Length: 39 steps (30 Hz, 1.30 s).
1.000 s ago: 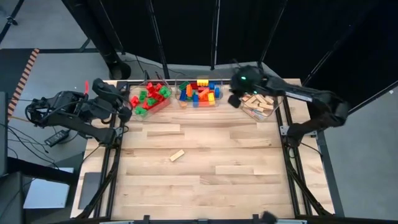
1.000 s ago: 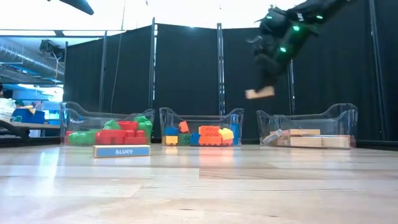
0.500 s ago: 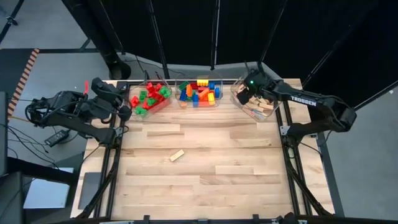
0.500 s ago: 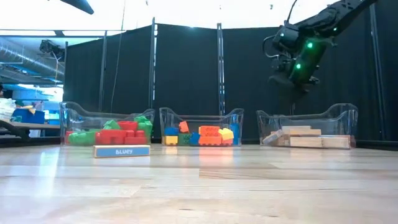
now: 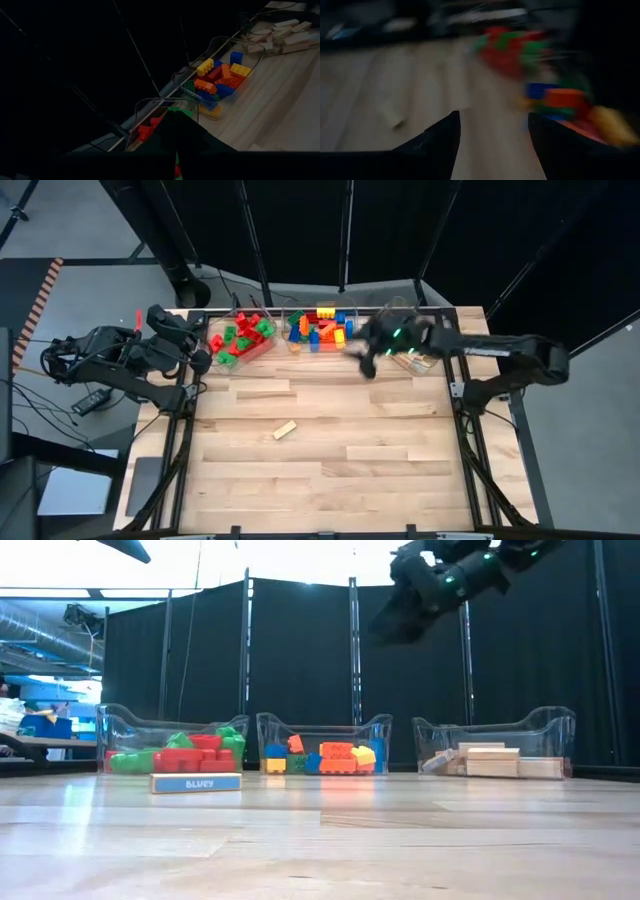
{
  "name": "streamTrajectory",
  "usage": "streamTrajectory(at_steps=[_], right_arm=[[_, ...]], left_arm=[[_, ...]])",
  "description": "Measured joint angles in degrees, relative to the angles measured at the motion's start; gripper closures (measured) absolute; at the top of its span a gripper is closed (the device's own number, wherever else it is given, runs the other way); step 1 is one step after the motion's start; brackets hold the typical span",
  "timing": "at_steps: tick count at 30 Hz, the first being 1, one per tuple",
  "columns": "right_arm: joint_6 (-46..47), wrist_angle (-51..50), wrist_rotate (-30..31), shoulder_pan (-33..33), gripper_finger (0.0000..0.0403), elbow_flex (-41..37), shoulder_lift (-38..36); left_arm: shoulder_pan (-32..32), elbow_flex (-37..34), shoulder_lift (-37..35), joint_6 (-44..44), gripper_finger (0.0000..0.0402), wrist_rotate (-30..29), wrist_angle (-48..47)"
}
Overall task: Sort blocks by size
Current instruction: Put the brown wooden block into the right transparent bin
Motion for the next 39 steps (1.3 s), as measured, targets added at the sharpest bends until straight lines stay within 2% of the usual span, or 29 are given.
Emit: streamTrajectory(at_steps=[3, 6, 10, 12, 18, 23, 27, 30, 39], right_arm=[[-3.1, 4.8, 0.0, 7.1, 0.0159, -0.1, 6.0], [-2.8, 13.9, 0.0, 12.0, 0.0156, -0.1, 12.6], [-2.6, 25.7, 0.0, 15.8, 0.0153, -0.1, 20.5], [-2.5, 27.9, -0.1, 16.7, 0.0153, 1.3, 23.7], [-5.8, 26.5, -4.1, 17.9, 0.0148, 12.1, 34.2], [-6.4, 19.3, -5.5, 18.7, 0.0129, 23.7, 42.5], [-15.0, 14.2, -9.0, 19.7, 0.0111, 29.5, 47.1], [-19.2, 11.8, -9.3, 20.9, 0.0098, 31.6, 48.8], [-20.3, 10.7, -8.9, 21.8, 0.0069, 31.0, 49.2]], left_arm=[[0.0, 0.0, 0.0, 0.0, 0.0397, 0.0, 0.0], [0.0, 0.0, 0.0, 0.0, 0.0397, 0.0, 0.0], [0.0, 0.0, 0.0, 0.0, 0.0397, 0.1, 0.0], [0.0, 0.0, 0.0, 0.0, 0.0397, 0.6, 0.0], [0.0, 0.0, 0.0, 0.0, 0.0397, 1.1, 0.0], [0.0, 0.0, 0.0, 0.0, 0.0397, 1.9, 0.0], [0.0, 0.0, 0.0, 0.0, 0.0397, 3.6, -0.3], [0.0, 0.0, 0.0, 0.0, 0.0397, 4.7, -0.6], [0.0, 0.0, 0.0, 0.0, 0.0397, 4.8, -0.7]])
